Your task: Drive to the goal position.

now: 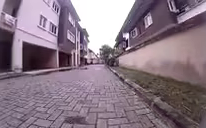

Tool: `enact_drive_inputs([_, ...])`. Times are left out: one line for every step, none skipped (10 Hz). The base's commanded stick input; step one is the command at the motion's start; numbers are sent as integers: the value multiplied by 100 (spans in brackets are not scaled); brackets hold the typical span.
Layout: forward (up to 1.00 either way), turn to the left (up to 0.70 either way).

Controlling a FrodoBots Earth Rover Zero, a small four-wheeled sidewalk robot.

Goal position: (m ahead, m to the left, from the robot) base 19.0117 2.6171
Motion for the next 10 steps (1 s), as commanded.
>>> enact_drive_inputs([50,0])
enact_drive_inputs([50,0])
enact_drive_inputs([50,0])
enact_drive_inputs([50,0])
enact_drive_inputs([50,0])
enact_drive_inputs([50,0])
enact_drive_inputs([50,0])
enact_drive_inputs([50,0])
enact_drive_inputs([50,0])
enact_drive_inputs([50,0])
